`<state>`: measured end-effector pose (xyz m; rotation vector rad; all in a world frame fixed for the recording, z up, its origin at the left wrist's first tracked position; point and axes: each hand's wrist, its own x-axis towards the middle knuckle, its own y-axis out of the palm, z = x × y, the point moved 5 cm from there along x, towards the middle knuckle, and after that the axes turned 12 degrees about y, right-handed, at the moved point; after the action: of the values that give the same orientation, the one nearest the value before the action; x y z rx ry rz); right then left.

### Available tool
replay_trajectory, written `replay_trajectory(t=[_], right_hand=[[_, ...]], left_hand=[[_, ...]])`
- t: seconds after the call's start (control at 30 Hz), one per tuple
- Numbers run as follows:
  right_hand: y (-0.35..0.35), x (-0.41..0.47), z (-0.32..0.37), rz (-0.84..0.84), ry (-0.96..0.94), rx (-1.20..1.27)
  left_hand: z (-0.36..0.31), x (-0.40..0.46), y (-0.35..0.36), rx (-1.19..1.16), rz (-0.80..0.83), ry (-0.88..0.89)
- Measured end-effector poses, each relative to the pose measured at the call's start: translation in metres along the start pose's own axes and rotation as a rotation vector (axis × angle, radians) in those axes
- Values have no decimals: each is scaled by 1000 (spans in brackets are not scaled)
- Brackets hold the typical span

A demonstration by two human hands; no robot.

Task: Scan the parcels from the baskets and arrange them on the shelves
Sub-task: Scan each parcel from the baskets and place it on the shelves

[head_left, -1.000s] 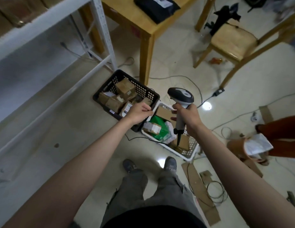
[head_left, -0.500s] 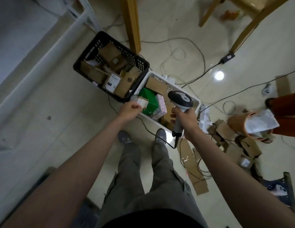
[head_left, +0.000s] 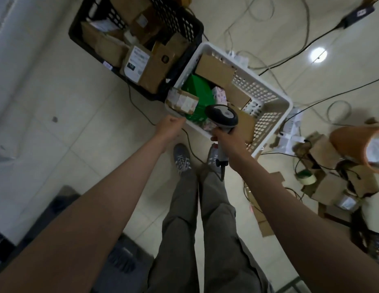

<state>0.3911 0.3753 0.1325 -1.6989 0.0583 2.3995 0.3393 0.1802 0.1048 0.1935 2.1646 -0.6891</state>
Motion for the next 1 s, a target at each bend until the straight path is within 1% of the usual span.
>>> replay_trajectory(t=[0.07,0.23,0.4,0.47,0.53,0.63,0.73,0.87,1.0], right_hand=[[6,34,-8,-8,20,5],[14,106,-21,-27,9,57],[16,153,-37,-29,23,96],[15,159,-43,-23,28,91],[12,161,-48,-21,39,99],[7,157,-52,-31,53,115],[5,144,-53,-32,75,114],[4,112,-43,-39,75,90],[2,61,-21,-13,31,36]], left_hand=[[5,33,8,-38,-44,-29],[23,114,31,-98,-188,-12],[37,173,47,-241,-371,-104],[42,185,50,-231,-395,-142],[49,193,54,-245,-376,-178],[53,193,59,-353,-334,-186],[53,178,55,-397,-322,-195],[52,132,38,-397,-327,-165],[47,72,12,-385,-289,-109]])
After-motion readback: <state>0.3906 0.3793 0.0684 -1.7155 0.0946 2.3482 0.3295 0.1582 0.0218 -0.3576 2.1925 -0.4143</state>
